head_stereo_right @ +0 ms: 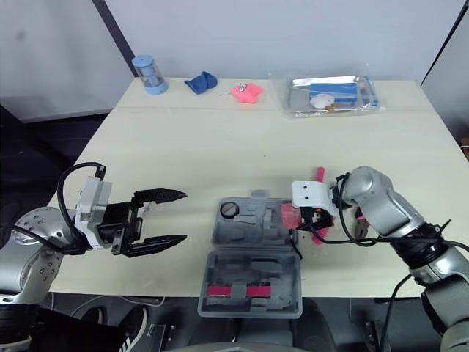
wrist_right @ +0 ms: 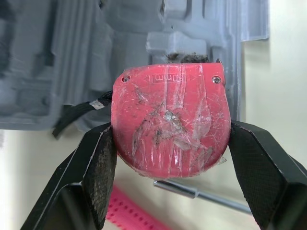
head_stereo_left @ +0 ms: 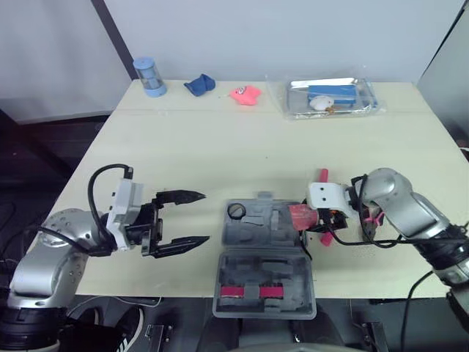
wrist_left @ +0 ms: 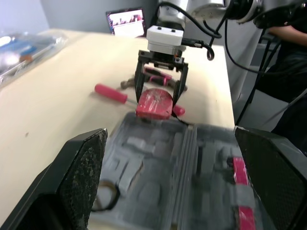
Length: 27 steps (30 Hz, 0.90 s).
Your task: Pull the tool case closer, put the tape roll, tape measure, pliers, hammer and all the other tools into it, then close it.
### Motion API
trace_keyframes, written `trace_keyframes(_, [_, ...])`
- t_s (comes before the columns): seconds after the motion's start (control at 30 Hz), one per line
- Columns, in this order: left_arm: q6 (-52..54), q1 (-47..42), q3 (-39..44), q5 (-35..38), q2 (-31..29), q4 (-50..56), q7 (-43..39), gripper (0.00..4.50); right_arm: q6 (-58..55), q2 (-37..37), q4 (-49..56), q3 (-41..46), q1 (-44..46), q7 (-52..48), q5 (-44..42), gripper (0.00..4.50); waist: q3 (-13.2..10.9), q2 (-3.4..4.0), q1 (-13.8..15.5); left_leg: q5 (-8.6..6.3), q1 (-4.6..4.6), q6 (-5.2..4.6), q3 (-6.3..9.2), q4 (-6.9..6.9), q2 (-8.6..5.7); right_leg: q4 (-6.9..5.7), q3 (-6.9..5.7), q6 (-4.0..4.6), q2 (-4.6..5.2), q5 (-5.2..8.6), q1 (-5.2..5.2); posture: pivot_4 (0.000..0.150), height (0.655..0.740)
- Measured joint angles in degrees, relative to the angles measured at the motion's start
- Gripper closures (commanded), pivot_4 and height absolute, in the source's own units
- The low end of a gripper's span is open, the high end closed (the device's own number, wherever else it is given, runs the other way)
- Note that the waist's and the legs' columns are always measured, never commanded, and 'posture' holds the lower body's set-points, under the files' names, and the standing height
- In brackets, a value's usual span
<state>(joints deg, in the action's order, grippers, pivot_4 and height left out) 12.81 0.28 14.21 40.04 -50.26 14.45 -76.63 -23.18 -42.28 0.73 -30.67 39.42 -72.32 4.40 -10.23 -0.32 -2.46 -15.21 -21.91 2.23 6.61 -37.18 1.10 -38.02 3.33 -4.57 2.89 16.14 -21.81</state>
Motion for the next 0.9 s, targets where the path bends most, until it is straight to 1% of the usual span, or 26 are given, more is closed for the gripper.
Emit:
trace_keyframes(0.1, [-0.50,0.36,0.47,-0.69,-1.00,-1.79,-1.82,0.00,-0.27,2.37,-2.95,-1.82,2.05,-0.30,2.10,1.53,0.00,0.01,0.04,0.00,-0.02,0.00,0.02,0.01,0.00,-0.03,-0.02,0.00,-0.01,0.00,-0.06,0.150,0.7400])
trace_keyframes(0.13, [-0.86,0.06,1.02,-1.20,-1.73,-3.24,-2.92,0.00,-0.46,4.24,-4.79,-3.02,3.62,-0.19,3.58,1.53,0.00,0.01,-0.01,0.00,-0.03,0.00,0.02,0.01,0.00,-0.04,-0.02,0.01,-0.01,0.00,-0.07,0.150,0.7400])
trace_keyframes(0.3, [-1.08,-0.76,1.14,-1.69,-2.05,-4.80,-4.54,0.00,-1.54,6.41,-7.23,-4.34,5.87,0.29,6.72,1.53,-0.02,0.03,0.02,0.00,-0.06,0.01,0.02,0.01,0.00,-0.05,-0.02,0.01,-0.01,0.00,-0.12,0.150,0.7400])
trace_keyframes(0.57, [-1.11,-2.38,1.00,-2.26,-2.04,-5.63,-4.93,0.00,-5.14,7.45,-6.49,-5.16,5.94,-0.10,10.61,1.53,-0.02,0.03,-0.17,0.00,-0.07,0.00,0.02,0.02,0.00,-0.08,-0.03,0.01,-0.01,0.00,-0.15,0.150,0.7400])
trace_keyframes(0.77, [-1.14,-2.68,0.81,-2.78,-1.45,-5.64,-4.81,0.00,-9.40,10.04,-5.63,-7.55,5.97,-0.42,12.72,1.53,-0.02,0.03,-0.12,0.00,-0.08,0.00,0.02,0.01,0.00,-0.10,-0.02,0.01,-0.01,-0.01,-0.17,0.150,0.7400])
trace_keyframes(0.9, [-1.13,-2.68,0.81,-2.82,-1.19,-5.63,-4.63,0.00,-10.75,11.05,-5.62,-7.59,6.10,-0.12,13.87,1.53,-0.01,0.03,-0.07,0.00,-0.06,0.01,0.03,0.01,0.00,-0.11,-0.03,0.02,-0.01,-0.01,-0.17,0.150,0.7400])
